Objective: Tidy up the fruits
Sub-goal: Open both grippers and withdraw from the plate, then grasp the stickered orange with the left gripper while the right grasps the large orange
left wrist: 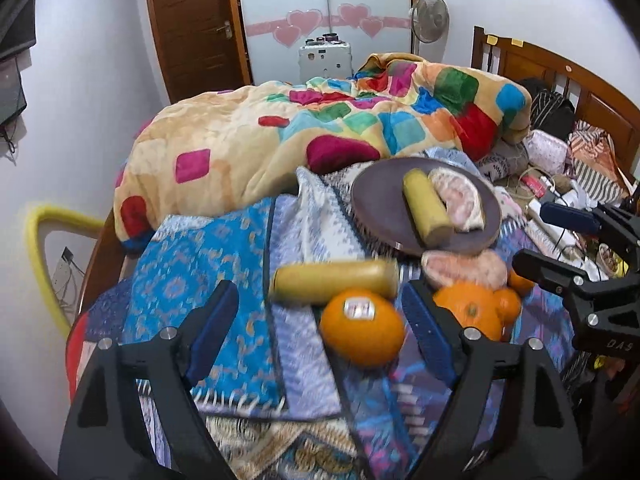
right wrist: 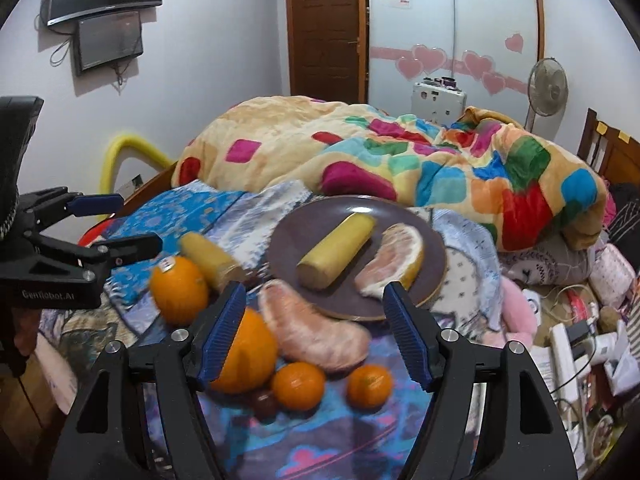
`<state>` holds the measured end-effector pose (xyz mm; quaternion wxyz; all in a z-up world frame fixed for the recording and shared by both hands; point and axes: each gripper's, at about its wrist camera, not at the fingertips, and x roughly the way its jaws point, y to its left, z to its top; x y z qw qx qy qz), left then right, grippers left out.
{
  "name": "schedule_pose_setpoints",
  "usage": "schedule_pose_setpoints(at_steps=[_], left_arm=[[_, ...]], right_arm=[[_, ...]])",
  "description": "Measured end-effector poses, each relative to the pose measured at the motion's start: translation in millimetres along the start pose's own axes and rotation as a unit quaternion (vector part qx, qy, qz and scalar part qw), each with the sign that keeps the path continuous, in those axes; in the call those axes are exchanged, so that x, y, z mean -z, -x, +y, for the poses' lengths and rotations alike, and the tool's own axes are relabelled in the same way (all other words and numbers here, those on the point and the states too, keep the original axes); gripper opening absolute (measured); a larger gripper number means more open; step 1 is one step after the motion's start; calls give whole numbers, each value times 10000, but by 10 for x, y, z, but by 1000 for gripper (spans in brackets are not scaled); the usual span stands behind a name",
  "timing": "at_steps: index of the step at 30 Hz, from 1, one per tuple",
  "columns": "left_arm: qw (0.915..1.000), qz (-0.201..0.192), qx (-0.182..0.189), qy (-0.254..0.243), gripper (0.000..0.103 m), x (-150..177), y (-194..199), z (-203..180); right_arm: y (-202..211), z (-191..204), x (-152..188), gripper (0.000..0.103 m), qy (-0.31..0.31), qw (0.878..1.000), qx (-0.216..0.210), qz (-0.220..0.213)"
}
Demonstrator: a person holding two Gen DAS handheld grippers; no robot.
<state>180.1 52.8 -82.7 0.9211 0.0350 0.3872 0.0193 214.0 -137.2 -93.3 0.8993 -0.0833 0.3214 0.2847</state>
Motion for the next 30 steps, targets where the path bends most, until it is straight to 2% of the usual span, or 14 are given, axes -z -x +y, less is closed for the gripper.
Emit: schedule_pose_setpoints(at_steps=[4, 10, 11, 18, 22, 23, 25, 30], left_arm=[[10000, 36, 17, -12, 90, 231, 62, 3], [9998, 191, 93, 60, 91, 507, 50, 75], [9997, 213, 94, 69, 91, 530, 38, 81], [9991, 367, 126, 154, 91, 626, -107, 117], [9991, 354, 173, 167, 91, 648, -145, 126], [9991, 350, 179, 170, 91, 651, -150, 127], [9990, 361, 194, 180, 91, 651, -172, 129], [9987, 322, 310, 257, 91, 573, -211, 123]], right_arm=[[-59, 120, 123, 73, -60, 9998, -161, 90], [-276, 283, 274, 74, 110, 9994, -73, 307], [-279, 278, 285, 78, 78, 9995, -100, 281], [-371, 269, 289, 79, -137, 9985, -363, 388], [-402, 390, 342, 79, 139, 9987, -252, 409], [-409, 422, 350, 78, 216, 9987, -209, 404], [-427, 453, 352, 66, 319, 9985, -148, 429], [-324, 343, 312, 64, 77, 9983, -391, 419]])
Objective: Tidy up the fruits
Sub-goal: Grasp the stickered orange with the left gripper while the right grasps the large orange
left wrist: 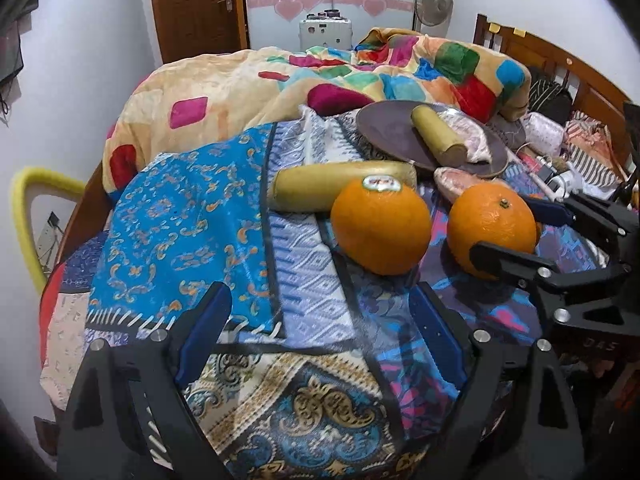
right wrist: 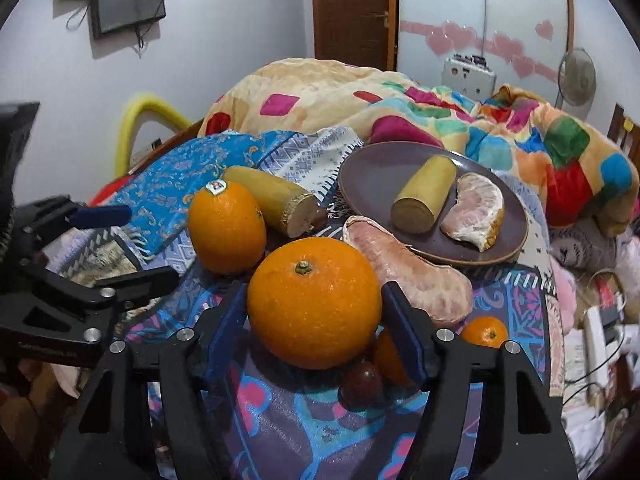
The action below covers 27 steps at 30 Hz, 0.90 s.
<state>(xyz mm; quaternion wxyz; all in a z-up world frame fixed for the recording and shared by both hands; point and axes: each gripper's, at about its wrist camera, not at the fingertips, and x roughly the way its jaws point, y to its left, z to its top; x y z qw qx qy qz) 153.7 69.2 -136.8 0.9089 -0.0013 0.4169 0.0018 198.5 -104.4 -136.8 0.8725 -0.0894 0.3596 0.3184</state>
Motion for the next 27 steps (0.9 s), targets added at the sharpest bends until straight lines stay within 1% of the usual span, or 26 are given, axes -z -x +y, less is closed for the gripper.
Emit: schedule_pose_setpoints(at_steps=[1, 3, 9, 11, 14, 18, 23, 27], left_arm=[[10000, -15, 70, 11, 91, -34, -15, -14], [9999, -32, 94, 18, 91, -81, -43, -37], [9997, -45, 230, -15, 91, -236, -204, -139], [9997, 11, 260, 0, 85, -270, -282, -164], [9991, 96, 405, 79, 78, -294, -363, -179], [9983, 66, 560, 113, 63, -312, -371, -219], [9989, 95, 456, -3, 62, -316, -340, -264], [9974, 118, 697, 159, 62, -343, -248, -227]], right_arm=[[25, -13, -12, 64, -44, 10000, -27, -30], [98, -39, -43, 64, -75, 9999, -12, -134], [355, -129, -102, 64, 4, 9987, 242, -444], [404, -181, -114, 64, -39, 9985, 261, -490], [441, -282, -110, 64, -110, 9981, 321, -517], [434, -393, -100, 64, -197, 9977, 403, -506], [434, -496, -87, 64, -282, 9974, 435, -506], [438, -550, -107, 64, -274, 9970, 505, -514]])
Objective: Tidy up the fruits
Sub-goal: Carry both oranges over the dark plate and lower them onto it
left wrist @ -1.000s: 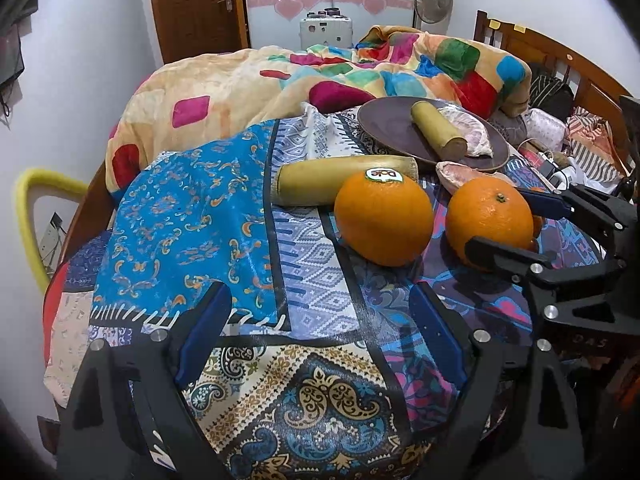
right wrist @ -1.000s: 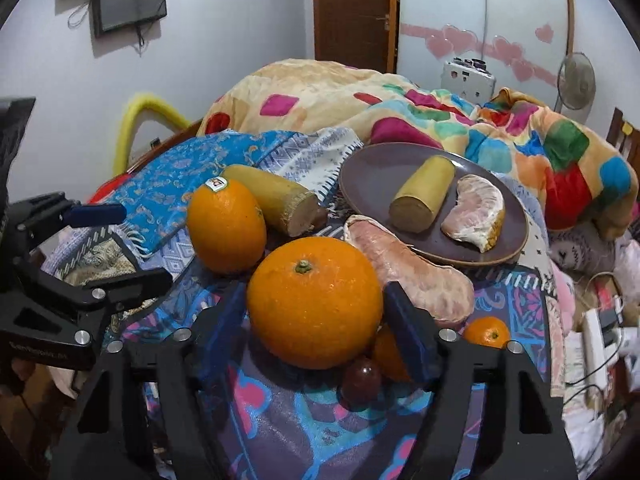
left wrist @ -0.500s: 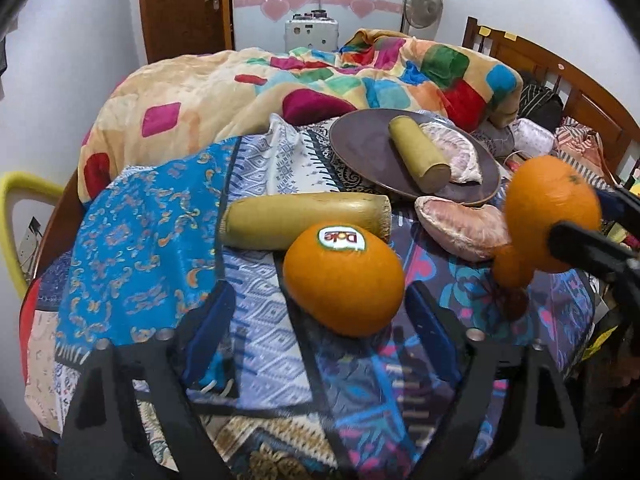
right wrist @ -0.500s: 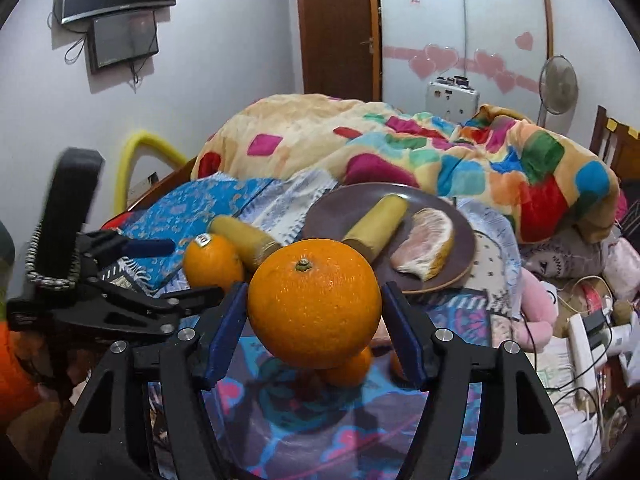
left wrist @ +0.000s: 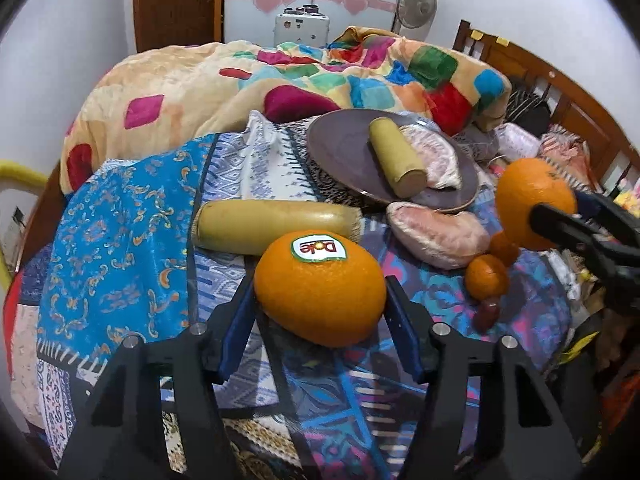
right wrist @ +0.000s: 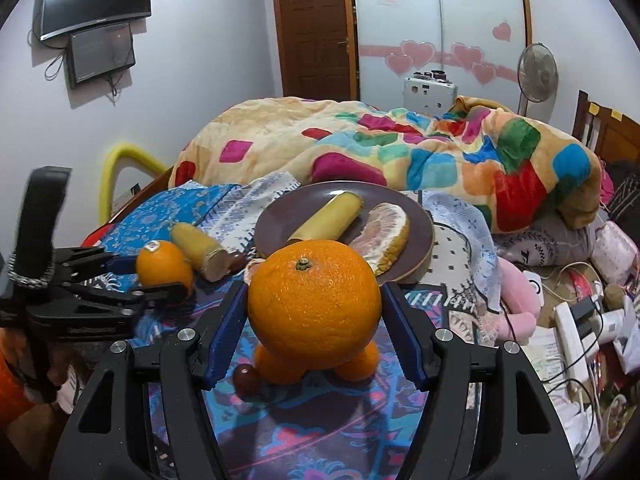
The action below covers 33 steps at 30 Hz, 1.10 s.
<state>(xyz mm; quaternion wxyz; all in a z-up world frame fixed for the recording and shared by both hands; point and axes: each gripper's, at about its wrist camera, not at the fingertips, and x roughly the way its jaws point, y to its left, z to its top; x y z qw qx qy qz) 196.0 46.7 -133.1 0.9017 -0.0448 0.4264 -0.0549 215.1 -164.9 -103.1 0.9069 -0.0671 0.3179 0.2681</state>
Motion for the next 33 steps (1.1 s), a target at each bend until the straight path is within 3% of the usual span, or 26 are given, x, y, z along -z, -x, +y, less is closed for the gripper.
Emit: schedule_pose_setpoints(at_steps=[8, 14, 23, 33], left_arm=[[9992, -391, -76, -90, 62, -361, 193, -82], [9984, -548, -96, -137, 62, -695, 118, -138], [9976, -564, -252, -311, 62, -1043, -117, -235], [9983, -325, -334, -364, 62, -1339, -527, -222]], right_arm=[[-15, -145, -200, 64, 35, 9997, 136, -211], [-81, -260, -390, 64, 7, 9991, 197, -370], [-335, -416, -612, 64, 10, 9985, 338, -429], [-802, -648, -765, 64, -123, 9991, 379, -149]])
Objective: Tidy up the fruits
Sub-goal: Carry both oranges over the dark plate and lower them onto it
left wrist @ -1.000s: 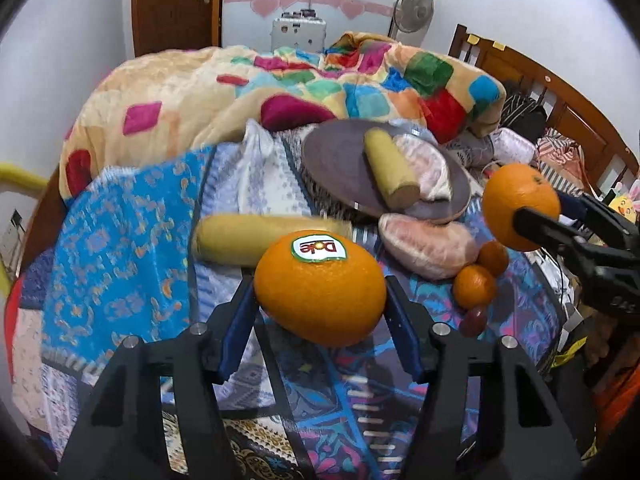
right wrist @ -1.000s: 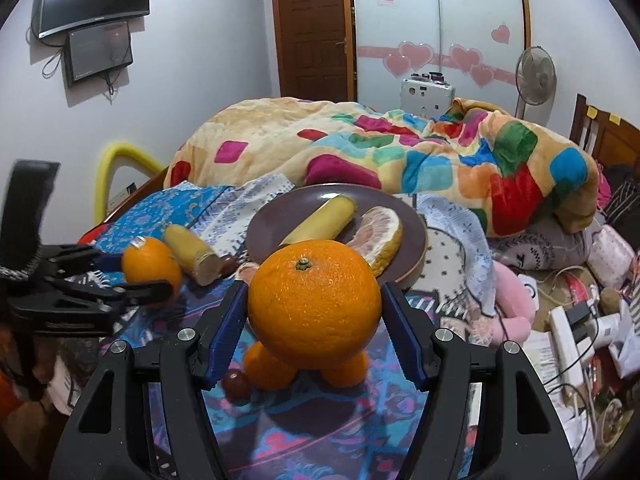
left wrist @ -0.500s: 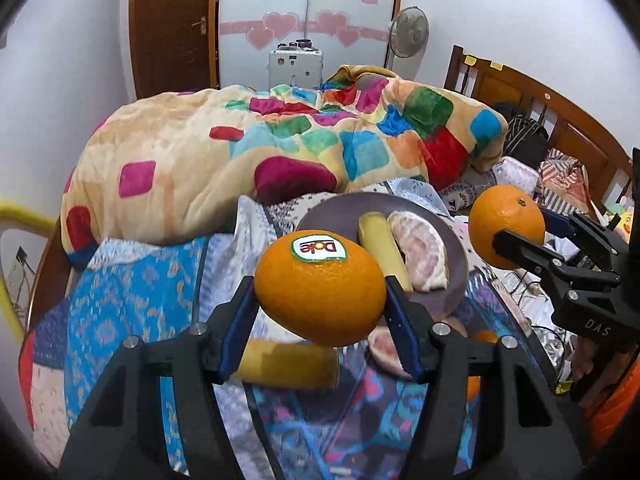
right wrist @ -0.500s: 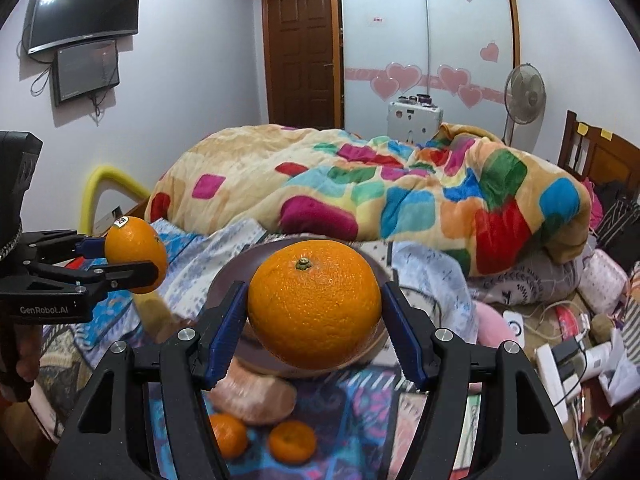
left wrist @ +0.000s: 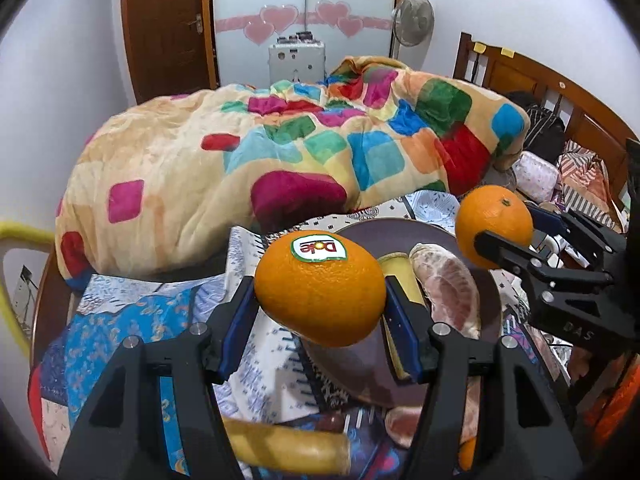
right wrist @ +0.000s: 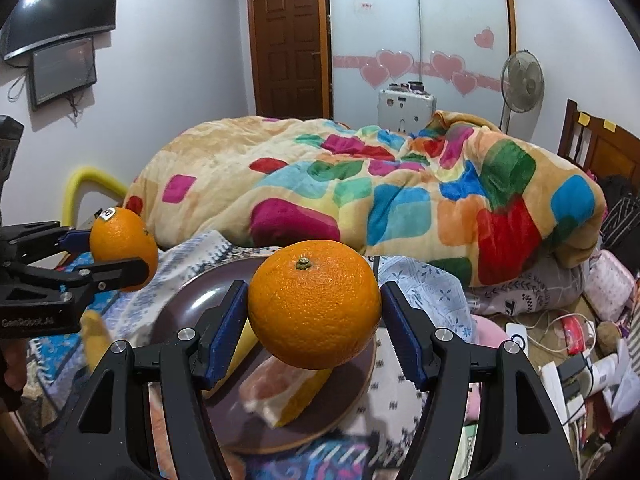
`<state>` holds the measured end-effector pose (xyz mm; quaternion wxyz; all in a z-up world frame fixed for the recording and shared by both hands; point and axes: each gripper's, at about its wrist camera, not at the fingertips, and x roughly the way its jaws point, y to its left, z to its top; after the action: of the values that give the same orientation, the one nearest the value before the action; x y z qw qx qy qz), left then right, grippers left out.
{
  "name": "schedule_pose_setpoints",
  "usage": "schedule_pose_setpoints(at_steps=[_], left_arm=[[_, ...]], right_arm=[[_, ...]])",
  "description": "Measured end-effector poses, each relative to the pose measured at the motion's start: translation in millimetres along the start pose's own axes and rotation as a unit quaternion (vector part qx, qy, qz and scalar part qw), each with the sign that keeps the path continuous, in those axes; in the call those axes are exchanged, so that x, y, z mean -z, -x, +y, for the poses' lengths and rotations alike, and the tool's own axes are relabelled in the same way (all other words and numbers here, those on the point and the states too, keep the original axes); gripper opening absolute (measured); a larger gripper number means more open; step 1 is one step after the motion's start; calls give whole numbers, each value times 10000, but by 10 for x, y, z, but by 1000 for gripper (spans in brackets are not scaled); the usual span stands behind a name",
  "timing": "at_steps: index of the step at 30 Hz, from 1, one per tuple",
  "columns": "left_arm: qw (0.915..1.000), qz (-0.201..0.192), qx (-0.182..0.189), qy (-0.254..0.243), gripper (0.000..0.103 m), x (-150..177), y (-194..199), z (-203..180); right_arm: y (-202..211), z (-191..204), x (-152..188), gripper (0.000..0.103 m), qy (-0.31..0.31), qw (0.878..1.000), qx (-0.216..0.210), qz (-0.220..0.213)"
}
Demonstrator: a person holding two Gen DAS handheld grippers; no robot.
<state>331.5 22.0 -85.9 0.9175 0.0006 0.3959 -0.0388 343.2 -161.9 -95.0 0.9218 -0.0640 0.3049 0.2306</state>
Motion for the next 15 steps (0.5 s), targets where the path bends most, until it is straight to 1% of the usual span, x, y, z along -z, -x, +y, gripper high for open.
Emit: schedule_pose_setpoints(at_steps=[4, 10, 13, 15], left_arm=[[9997, 229, 67, 45, 62, -42, -206, 17], [9975, 665, 190, 168, 62, -92, -478, 38], [9969, 764, 142, 84, 62, -107, -563, 6], [9971, 753, 84, -5, 62, -107, -586, -27]], right_arm=[[-221, -79, -77, 64, -92, 9998, -29, 175], [-477, -52, -164, 64, -53, 9992, -23, 402], [-598, -5, -178, 64, 49, 9987, 55, 503], [-673, 35, -180, 64, 137, 9982, 102, 582]])
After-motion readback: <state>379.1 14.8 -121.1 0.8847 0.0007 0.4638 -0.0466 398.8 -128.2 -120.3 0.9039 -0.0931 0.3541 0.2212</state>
